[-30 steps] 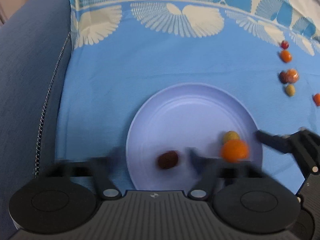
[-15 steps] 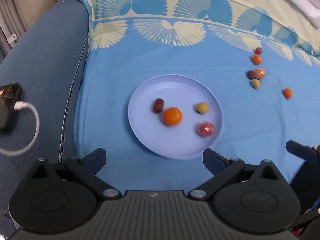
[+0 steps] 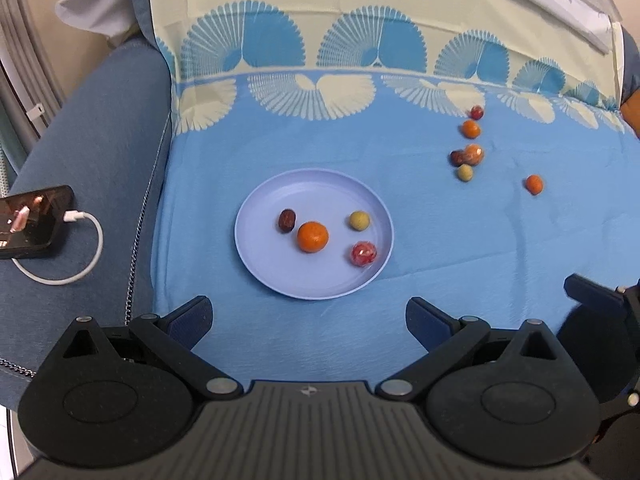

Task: Organize fruits

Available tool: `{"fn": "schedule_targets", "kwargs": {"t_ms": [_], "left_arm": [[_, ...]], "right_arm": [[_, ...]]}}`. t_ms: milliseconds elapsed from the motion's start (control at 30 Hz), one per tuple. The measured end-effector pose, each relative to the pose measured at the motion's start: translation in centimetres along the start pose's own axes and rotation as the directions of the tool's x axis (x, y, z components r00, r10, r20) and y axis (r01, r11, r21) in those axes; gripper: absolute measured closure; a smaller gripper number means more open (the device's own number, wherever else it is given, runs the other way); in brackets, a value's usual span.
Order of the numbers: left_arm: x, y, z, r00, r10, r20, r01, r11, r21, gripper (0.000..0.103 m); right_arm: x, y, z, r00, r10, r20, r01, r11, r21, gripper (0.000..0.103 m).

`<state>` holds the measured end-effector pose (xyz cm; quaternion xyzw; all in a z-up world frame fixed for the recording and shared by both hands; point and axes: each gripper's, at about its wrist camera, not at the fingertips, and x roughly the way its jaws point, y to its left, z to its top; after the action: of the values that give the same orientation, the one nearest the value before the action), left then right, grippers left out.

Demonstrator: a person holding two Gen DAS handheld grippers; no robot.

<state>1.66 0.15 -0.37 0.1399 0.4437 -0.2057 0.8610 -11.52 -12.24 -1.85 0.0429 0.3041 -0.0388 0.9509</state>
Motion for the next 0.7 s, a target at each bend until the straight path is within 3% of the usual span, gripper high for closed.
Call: {"fn": "schedule_targets", "kwargs": {"t_ms": [700], "left_arm": [[-2.1, -0.3, 0.2, 0.998, 0.006, 0.069, -0.007, 1.000, 0.010, 0.000]], "right_arm": [[-1.9, 0.5, -0.1, 0.998, -0.017, 0.052, 0.019, 1.000, -0.025, 0.001]]}}
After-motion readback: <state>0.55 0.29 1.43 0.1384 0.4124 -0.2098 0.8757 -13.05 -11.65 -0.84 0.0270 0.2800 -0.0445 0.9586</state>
